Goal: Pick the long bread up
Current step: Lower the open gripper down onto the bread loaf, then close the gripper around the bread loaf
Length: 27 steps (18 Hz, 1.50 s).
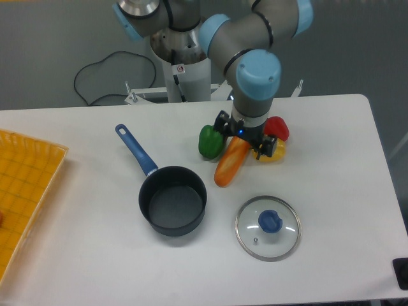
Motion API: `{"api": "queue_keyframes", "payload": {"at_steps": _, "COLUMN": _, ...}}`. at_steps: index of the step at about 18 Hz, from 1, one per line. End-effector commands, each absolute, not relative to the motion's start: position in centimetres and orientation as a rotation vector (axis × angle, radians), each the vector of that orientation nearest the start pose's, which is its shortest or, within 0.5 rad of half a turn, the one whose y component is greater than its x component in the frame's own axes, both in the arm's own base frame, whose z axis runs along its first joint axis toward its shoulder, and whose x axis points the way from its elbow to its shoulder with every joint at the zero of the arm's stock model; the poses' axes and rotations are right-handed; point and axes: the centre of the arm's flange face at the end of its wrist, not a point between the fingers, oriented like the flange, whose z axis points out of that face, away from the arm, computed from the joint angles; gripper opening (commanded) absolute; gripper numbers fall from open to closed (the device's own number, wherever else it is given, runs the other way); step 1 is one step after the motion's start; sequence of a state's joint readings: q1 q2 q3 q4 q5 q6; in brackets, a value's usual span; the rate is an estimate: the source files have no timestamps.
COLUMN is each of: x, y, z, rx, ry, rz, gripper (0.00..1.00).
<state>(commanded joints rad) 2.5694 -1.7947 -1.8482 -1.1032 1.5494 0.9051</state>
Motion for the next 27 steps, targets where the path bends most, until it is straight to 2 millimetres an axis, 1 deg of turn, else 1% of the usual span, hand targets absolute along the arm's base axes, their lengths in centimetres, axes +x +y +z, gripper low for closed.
{"api": "queue_keyframes", "payload": {"at_steps": 1, "x": -37.2, "y": 40.4, "z": 27.6, "rx": -3.139, "ry": -0.141, "rz": -0.069, "gripper": 1.0}}
{"api": "queue_keyframes", "payload": {"at_steps": 4, "x": -37.1, "y": 40.4, "z": 25.4, "rx": -3.143, "ry": -0.141, "rz": -0.079, "gripper": 1.0}}
{"api": "queue_keyframes", "payload": {"at_steps": 7, "x": -36.9, "y": 40.8, "z": 24.5, "rx": -3.153, "ry": -0.132, "rz": -0.096, "gripper": 1.0}}
{"api": "queue_keyframes", "payload": {"at_steps": 13, "x": -36.6, "y": 40.6, "z": 22.6, "rx": -3.158, "ry": -0.132, "rz": -0.102, "gripper": 1.0}}
{"api": "queue_keyframes", "payload": {"at_steps": 16, "x": -36.5, "y": 40.5, "z": 22.1, "rx": -3.161, "ry": -0.132, "rz": -0.105, "gripper": 1.0}}
{"api": "queue_keyframes", "payload": {"at_steps": 19, "x": -36.6, "y": 40.7, "z": 21.4, "rx": -3.164, "ry": -0.13, "rz": -0.108, "gripper": 1.0}}
{"api": "queue_keyframes", "payload": {"at_steps": 22, "x": -36.4, "y": 41.0, "z": 20.7, "rx": -3.173, "ry": -0.142, "rz": -0.118, "gripper": 0.97}}
{"api": "queue_keyframes", "payload": {"at_steps": 25, "x": -36.5, "y": 41.2, "z": 20.1, "rx": -3.174, "ry": -0.14, "rz": -0.111, "gripper": 0.97}}
{"api": "queue_keyframes", "payload": {"at_steps": 27, "x": -36.3, "y": 41.5, "z": 19.6, "rx": -3.179, "ry": -0.128, "rz": -0.118, "gripper": 0.97}}
